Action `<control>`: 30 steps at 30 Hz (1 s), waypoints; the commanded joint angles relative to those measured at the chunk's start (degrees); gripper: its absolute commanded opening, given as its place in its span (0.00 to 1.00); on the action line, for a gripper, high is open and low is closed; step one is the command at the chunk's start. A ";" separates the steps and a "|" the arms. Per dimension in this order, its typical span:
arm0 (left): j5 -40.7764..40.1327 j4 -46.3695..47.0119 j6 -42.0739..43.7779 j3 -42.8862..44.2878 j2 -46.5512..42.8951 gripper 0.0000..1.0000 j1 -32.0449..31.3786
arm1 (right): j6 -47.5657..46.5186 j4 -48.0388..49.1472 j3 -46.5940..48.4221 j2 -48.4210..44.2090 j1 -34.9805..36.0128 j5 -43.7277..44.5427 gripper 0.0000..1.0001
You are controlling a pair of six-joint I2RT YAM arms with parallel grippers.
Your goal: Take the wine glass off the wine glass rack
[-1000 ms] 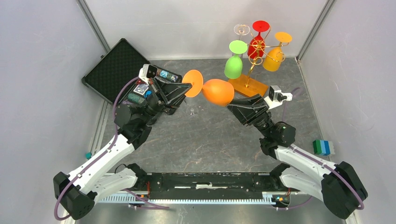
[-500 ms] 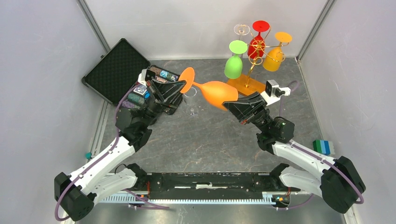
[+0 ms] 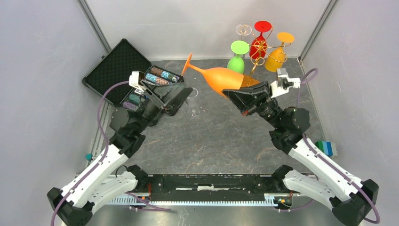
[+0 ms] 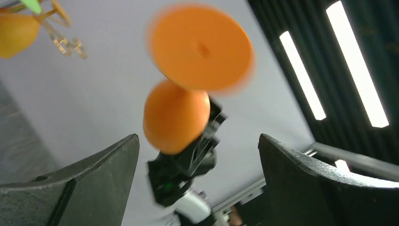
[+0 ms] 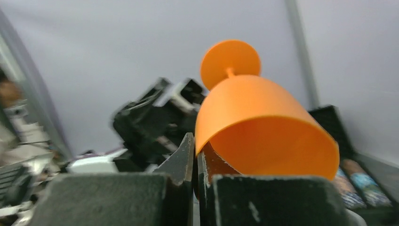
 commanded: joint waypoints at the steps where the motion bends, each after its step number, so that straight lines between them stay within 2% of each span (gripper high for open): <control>1: 2.57 -28.22 30.95 7.23 -3.74 1.00 -1.15 | -19.31 -36.96 9.92 1.17 -0.16 6.44 0.00; 3: -2.88 -39.70 40.62 9.95 -4.76 1.00 -1.16 | -25.18 -48.03 14.17 2.61 -0.11 8.22 0.00; 6: -14.06 -51.12 48.91 12.39 -5.98 1.00 -1.15 | -32.55 -62.13 19.48 5.34 -0.16 9.08 0.00; 10: -25.30 -57.16 54.99 12.86 -7.46 1.00 -1.16 | -37.66 -72.50 22.23 8.09 -0.14 12.65 0.00; 18: -30.13 -60.13 60.41 12.77 -7.79 1.00 -1.16 | -41.87 -83.12 27.19 16.87 0.10 17.31 0.00; 30: -31.15 -61.27 64.49 10.58 -8.07 1.00 -1.15 | -42.48 -87.92 35.25 33.00 2.55 20.00 0.00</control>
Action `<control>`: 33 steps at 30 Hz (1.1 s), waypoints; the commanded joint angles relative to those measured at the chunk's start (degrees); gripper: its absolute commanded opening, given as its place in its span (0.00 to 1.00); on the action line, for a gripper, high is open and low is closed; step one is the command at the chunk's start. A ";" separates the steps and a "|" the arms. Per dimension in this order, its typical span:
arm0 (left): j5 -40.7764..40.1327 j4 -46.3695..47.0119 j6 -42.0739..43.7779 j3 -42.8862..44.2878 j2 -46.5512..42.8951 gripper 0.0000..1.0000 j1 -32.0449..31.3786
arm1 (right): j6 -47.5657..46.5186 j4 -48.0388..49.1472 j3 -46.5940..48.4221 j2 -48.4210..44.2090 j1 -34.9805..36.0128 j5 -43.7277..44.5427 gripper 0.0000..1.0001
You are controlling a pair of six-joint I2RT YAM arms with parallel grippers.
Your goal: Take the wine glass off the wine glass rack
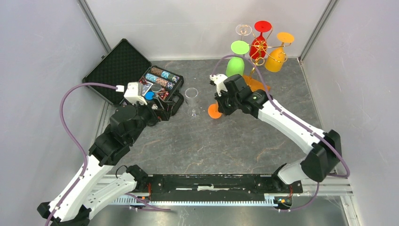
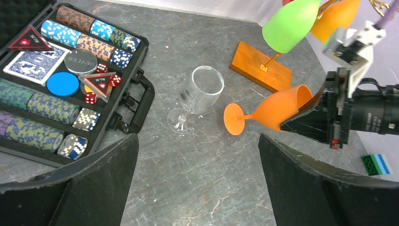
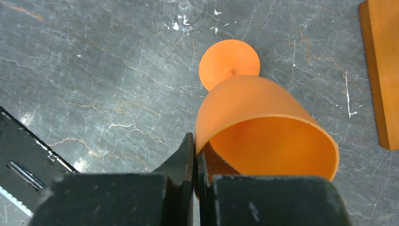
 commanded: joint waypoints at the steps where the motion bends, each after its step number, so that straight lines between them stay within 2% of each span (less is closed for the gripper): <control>1: -0.89 -0.07 5.38 -0.33 0.01 1.00 0.01 | -0.75 -1.74 5.50 3.95 1.56 2.87 0.00; 21: -0.49 0.32 6.04 -3.93 -1.00 1.00 0.00 | -0.10 -9.65 16.85 18.15 5.06 8.96 0.01; 33: -1.28 0.94 5.79 -4.25 -1.86 1.00 0.01 | -1.82 -11.02 21.69 22.34 5.12 12.40 0.23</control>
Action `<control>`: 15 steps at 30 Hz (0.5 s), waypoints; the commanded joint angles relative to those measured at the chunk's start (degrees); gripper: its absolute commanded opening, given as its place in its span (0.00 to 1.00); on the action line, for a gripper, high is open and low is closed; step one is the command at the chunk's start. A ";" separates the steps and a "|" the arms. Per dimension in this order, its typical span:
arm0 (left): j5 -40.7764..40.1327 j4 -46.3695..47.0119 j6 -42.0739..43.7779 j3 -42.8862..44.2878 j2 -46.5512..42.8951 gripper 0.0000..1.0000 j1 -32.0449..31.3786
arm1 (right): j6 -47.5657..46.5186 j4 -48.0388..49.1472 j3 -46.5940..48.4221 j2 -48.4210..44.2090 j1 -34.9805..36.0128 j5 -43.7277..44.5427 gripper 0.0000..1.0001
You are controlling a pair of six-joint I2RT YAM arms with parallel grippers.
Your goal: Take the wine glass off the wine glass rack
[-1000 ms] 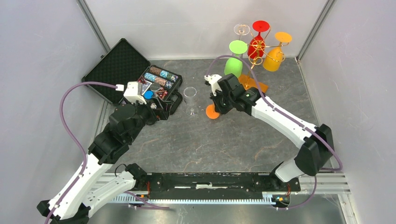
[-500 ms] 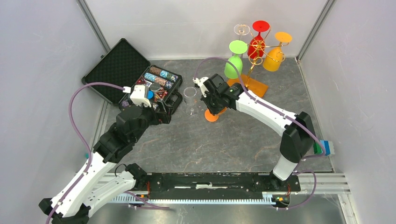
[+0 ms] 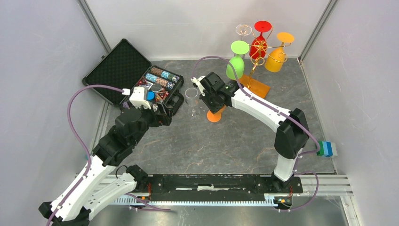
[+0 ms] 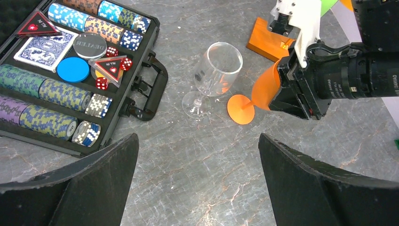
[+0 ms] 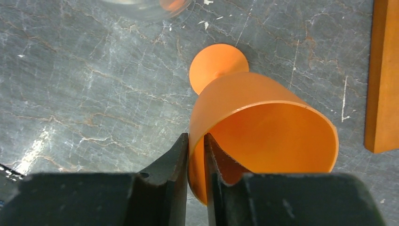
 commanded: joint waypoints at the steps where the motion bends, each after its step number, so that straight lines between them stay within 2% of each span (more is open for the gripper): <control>1: -1.45 1.99 2.20 -0.03 -0.79 1.00 0.01 | -1.01 0.37 4.40 1.24 0.26 3.12 0.24; 9: -1.50 1.98 1.87 0.06 -1.33 1.00 0.01 | -1.06 3.08 9.04 0.57 0.35 1.14 0.34; 15: -1.04 3.87 0.97 -0.15 -1.48 1.00 0.02 | -1.10 6.73 6.83 -6.22 0.32 -2.48 0.57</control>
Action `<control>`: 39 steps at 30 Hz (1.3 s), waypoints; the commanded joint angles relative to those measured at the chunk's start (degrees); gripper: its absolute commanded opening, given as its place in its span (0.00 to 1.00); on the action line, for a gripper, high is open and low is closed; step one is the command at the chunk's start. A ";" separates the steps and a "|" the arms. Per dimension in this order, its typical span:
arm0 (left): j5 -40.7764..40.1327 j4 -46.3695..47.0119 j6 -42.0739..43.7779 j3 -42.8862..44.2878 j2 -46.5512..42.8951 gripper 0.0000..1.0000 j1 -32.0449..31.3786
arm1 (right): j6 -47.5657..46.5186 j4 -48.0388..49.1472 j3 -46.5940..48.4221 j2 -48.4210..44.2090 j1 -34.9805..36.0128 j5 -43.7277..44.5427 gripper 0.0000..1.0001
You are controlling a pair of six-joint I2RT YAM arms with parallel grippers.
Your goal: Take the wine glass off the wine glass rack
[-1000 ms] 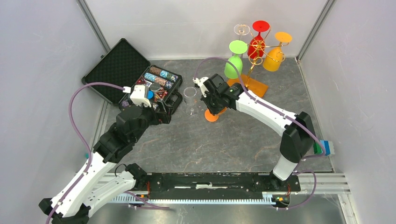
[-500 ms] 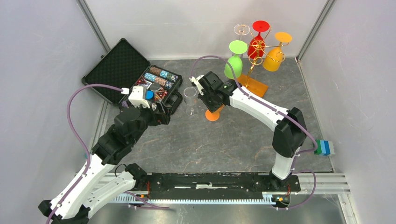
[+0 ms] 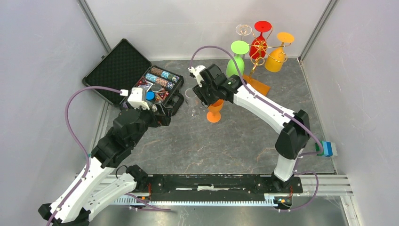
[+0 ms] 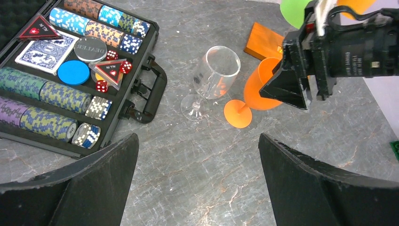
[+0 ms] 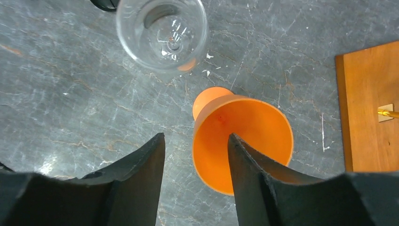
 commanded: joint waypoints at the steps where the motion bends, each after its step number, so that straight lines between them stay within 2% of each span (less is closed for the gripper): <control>1: -0.69 4.19 0.48 0.02 -0.34 1.00 0.06 | -0.31 5.55 -1.19 -8.53 0.18 -2.20 0.59; 4: 0.93 5.72 -1.43 0.68 0.58 1.00 0.10 | 0.09 8.71 -4.62 -14.20 0.16 -1.74 0.62; 7: 5.97 6.47 -5.34 4.70 3.64 1.00 0.09 | 1.28 11.92 -8.56 -20.21 -0.04 1.54 0.62; 15: 21.41 20.94 -13.63 12.10 17.07 1.00 0.10 | 2.47 20.73 -22.58 -38.03 -0.43 20.72 0.61; 19: 23.79 27.01 -18.45 16.43 25.20 1.00 0.04 | 2.52 23.60 -29.33 -45.92 -0.43 30.05 0.59; 24: 23.57 36.56 -25.52 21.08 35.55 1.00 0.01 | 2.81 24.90 -35.50 -52.58 -0.48 36.81 0.58; 29: 23.75 41.44 -31.13 29.81 48.30 0.99 0.01 | 3.53 23.87 -38.30 -57.16 -0.48 37.92 0.57; 34: 22.84 45.64 -32.45 37.98 58.67 0.87 0.10 | 4.42 21.20 -39.13 -60.39 -0.48 37.62 0.56; 39: 24.02 47.17 -35.18 44.35 66.31 0.82 0.10 | 5.62 19.77 -40.49 -63.23 -0.50 36.45 0.56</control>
